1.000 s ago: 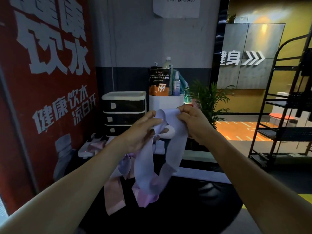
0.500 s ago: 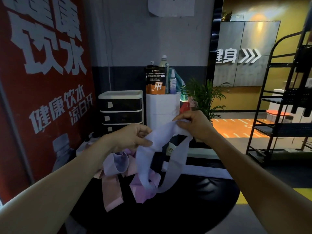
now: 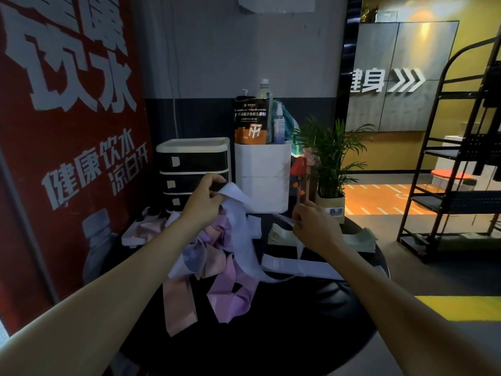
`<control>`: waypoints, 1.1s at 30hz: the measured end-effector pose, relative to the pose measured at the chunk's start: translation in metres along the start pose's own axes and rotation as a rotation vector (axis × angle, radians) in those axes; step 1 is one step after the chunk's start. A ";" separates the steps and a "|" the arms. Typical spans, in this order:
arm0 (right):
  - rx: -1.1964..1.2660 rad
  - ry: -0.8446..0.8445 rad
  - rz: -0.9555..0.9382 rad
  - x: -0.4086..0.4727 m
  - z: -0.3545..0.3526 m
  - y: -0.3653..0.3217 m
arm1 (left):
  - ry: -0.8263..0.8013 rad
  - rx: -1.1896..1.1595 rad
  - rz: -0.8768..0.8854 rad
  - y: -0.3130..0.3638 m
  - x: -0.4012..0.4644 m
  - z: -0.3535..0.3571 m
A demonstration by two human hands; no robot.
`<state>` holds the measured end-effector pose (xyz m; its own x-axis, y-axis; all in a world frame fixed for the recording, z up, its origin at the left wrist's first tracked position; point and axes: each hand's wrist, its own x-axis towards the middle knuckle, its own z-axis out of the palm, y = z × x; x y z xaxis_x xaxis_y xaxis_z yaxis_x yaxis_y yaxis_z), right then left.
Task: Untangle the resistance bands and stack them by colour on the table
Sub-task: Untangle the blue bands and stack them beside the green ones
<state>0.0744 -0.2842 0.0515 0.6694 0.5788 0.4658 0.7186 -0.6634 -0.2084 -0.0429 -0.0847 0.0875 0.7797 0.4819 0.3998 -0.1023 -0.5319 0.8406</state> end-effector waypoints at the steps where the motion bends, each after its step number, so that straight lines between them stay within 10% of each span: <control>1: 0.001 -0.019 0.020 0.000 0.004 0.002 | 0.017 0.000 -0.011 -0.003 0.001 -0.001; 14: 0.171 -0.360 -0.115 0.013 0.042 0.004 | -0.078 0.152 -0.098 -0.034 0.009 -0.004; 24: 0.795 -0.147 -0.046 0.037 0.016 -0.048 | -0.065 0.513 0.306 0.023 0.037 0.007; 33: 0.810 -0.076 -0.073 0.035 -0.006 -0.019 | -0.088 0.149 0.279 0.047 0.047 0.034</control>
<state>0.0830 -0.2541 0.0773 0.6057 0.6571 0.4487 0.6547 -0.0911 -0.7504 0.0096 -0.1103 0.1330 0.7854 0.2451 0.5684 -0.2324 -0.7344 0.6377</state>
